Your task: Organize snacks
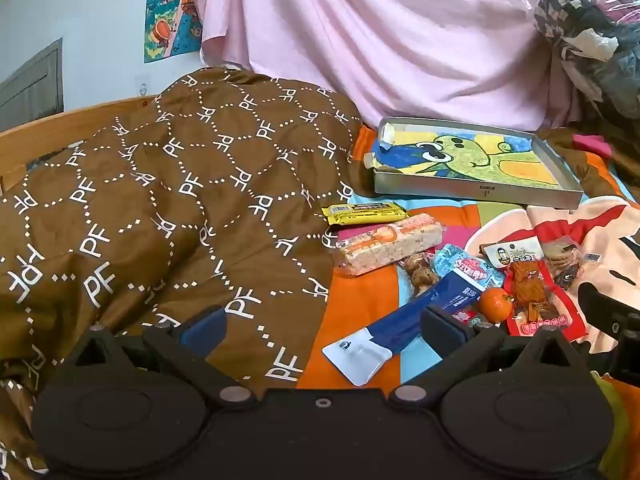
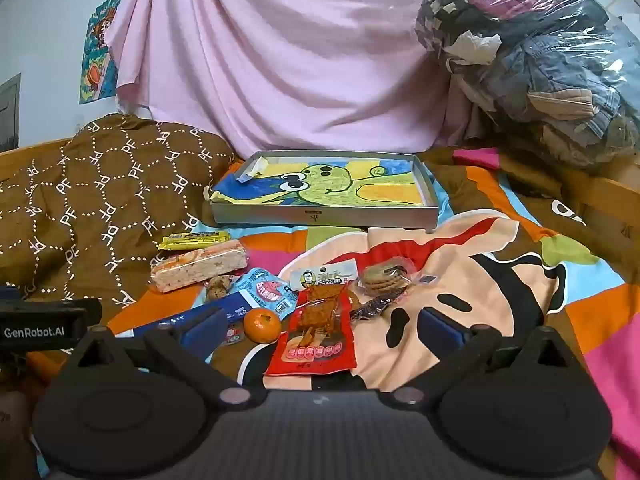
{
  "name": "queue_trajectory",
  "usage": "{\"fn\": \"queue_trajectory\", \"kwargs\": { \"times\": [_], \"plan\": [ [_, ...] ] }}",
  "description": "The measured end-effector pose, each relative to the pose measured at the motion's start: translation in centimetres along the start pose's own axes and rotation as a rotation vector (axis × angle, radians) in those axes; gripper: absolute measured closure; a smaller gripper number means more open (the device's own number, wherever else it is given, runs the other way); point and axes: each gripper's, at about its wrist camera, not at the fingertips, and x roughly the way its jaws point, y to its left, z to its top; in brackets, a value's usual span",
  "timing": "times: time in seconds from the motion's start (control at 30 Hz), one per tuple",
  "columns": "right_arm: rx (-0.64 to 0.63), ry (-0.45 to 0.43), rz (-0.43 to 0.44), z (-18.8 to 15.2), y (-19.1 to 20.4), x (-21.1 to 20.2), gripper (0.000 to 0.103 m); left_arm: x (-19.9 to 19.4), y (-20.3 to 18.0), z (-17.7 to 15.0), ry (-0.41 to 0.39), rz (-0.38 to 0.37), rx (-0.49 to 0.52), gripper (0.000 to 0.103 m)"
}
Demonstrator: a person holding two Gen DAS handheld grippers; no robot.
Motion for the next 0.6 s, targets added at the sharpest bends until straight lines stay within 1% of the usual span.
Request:
{"fn": "queue_trajectory", "kwargs": {
  "times": [0.33, 0.37, 0.6],
  "plan": [
    [-0.001, 0.002, -0.005, 0.30, -0.09, -0.38, 0.000, 0.01, 0.02, 0.01, 0.005, -0.003, -0.005, 0.001],
    [-0.004, 0.007, -0.004, 0.30, 0.07, 0.10, 0.000, 0.01, 0.02, 0.01, 0.005, -0.003, -0.005, 0.001],
    [-0.007, 0.012, -0.005, 0.13, 0.11, 0.17, 0.000, -0.07, 0.00, -0.03, 0.006, -0.006, -0.005, 0.001]
  ]
}}
